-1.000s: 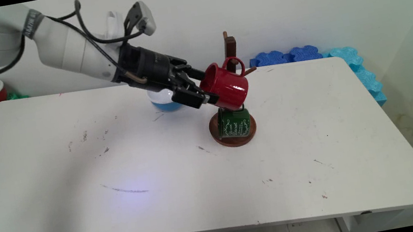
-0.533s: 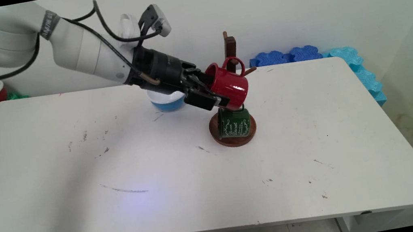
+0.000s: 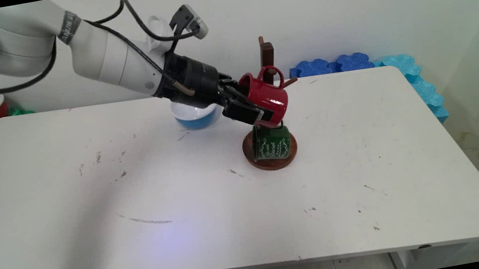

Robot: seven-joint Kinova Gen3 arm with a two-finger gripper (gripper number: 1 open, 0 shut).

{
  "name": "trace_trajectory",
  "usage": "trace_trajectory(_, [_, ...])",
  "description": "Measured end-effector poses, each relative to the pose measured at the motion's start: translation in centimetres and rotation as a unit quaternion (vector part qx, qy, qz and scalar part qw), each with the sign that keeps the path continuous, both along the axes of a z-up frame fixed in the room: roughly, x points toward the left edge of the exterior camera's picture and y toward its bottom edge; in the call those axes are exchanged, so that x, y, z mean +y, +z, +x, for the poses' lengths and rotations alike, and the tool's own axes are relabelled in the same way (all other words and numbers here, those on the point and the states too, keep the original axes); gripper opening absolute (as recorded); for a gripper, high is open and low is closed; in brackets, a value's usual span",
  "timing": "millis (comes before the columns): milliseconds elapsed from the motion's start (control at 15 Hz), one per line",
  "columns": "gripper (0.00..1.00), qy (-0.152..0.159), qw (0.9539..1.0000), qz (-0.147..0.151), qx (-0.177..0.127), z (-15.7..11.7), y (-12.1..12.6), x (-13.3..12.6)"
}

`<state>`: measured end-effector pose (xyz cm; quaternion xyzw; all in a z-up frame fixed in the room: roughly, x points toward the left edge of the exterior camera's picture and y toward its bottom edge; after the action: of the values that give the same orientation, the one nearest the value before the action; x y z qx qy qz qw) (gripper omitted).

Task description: Pick up the red mug from the rack

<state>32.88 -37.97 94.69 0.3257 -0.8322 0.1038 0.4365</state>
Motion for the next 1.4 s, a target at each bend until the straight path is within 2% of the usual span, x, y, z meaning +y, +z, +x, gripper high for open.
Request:
trace_trajectory(400, [1.0,0.021,0.9994,0.026,0.008,-0.8,-0.2,-0.1])
trace_trajectory(1400, [1.0,0.057,0.9958,0.064,0.031,-1.9,-0.3,-0.8])
